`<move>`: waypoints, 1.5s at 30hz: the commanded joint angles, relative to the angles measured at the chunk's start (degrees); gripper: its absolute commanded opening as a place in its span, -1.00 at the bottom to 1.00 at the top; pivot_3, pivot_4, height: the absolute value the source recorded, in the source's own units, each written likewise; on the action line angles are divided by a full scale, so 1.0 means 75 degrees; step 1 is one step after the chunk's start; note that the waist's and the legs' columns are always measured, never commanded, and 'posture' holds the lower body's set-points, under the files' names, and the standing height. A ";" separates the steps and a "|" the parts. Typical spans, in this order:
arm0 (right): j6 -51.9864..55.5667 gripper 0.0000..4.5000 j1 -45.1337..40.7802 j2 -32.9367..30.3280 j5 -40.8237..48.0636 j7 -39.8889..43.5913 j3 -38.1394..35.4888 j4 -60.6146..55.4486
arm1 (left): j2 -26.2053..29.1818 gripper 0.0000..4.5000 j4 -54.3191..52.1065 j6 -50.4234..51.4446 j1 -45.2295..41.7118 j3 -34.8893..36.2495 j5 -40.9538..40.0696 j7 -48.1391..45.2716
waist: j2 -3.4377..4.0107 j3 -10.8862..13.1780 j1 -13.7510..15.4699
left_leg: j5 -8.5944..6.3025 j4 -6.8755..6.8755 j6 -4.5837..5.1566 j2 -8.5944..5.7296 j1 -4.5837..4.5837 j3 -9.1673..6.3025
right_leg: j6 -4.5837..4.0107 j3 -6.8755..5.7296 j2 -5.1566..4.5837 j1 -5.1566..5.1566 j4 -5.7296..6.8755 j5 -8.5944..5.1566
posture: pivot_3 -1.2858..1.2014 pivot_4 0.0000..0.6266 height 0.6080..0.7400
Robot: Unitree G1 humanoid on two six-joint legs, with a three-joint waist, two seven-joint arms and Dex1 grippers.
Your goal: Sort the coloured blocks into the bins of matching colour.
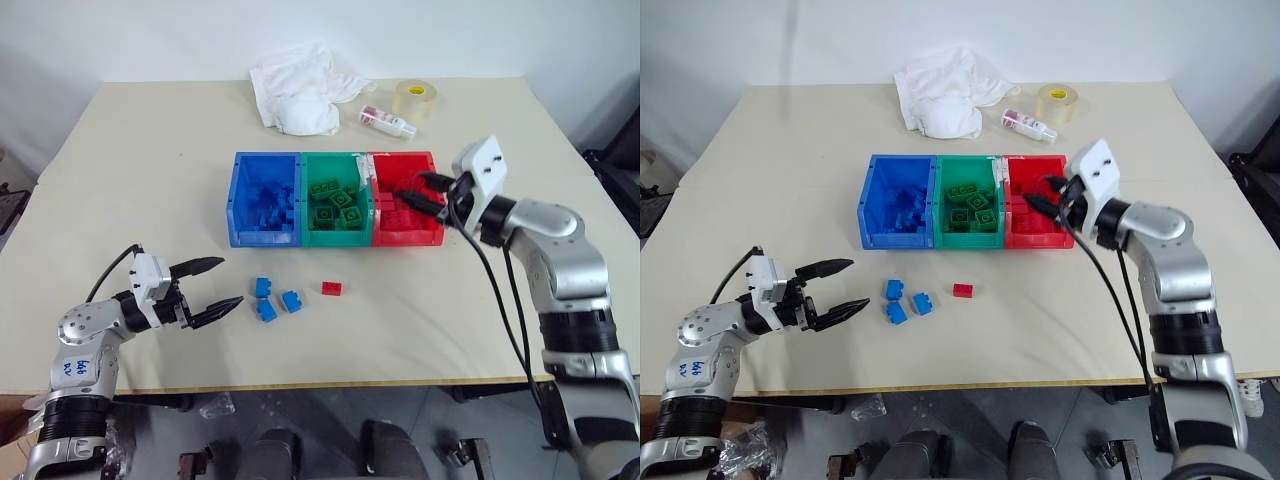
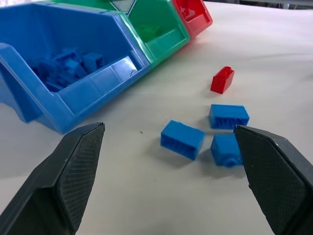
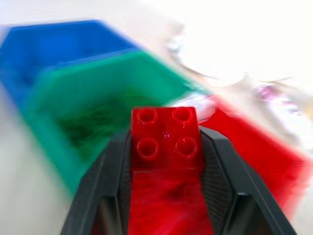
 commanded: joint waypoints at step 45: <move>0.1215 0.98 0.3011 -0.1129 0.1185 0.1970 0.1046 -0.3666 | 0.0134 1.00 0.0319 -0.0282 -0.0314 0.0037 -0.0086 -0.0333 | 0.0000 0.0001 0.0047 | -0.0002 0.0005 0.0002 0.0012 -0.0003 0.0013 | 0.0004 -0.0002 0.0001 0.0013 -0.0041 0.0002 | 0.03 -0.52 1.00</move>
